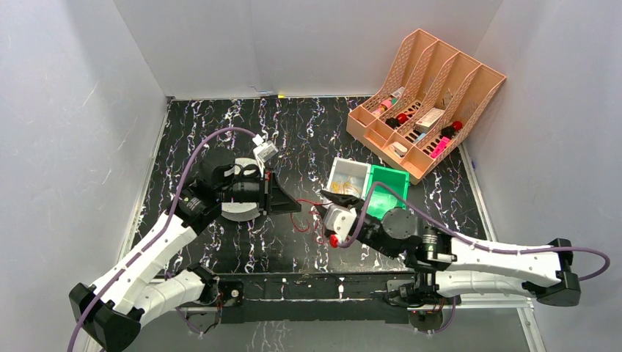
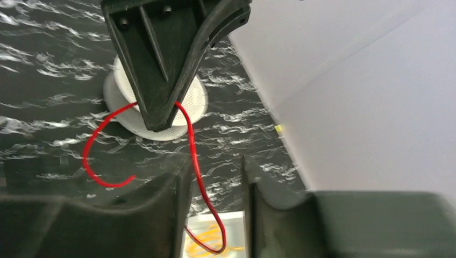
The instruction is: Wrap the cables
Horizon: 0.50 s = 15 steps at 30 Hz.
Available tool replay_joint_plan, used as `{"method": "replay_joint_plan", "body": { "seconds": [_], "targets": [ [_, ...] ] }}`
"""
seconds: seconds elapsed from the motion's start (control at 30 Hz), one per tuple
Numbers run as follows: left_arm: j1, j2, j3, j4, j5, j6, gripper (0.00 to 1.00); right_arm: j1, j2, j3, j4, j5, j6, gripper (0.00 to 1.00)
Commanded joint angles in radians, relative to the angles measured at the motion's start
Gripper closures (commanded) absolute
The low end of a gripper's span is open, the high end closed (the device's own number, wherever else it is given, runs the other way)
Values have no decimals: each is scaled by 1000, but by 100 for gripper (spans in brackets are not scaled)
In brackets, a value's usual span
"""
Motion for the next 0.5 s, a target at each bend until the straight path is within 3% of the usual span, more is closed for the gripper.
{"method": "replay_joint_plan", "body": {
  "seconds": [0.0,0.13,0.33,0.47],
  "targets": [
    [4,-23,75,-108,105,155,100,-1,-29,165,-259,-60,271,47],
    [4,-20,111,-200,139,257,100,-3,7,296,-434,-132,450,33],
    [4,-20,124,-251,210,362,100,-21,103,492,-660,-299,650,30],
    [4,-19,130,-250,244,383,100,-58,167,570,-704,-410,735,31]
  ]
}}
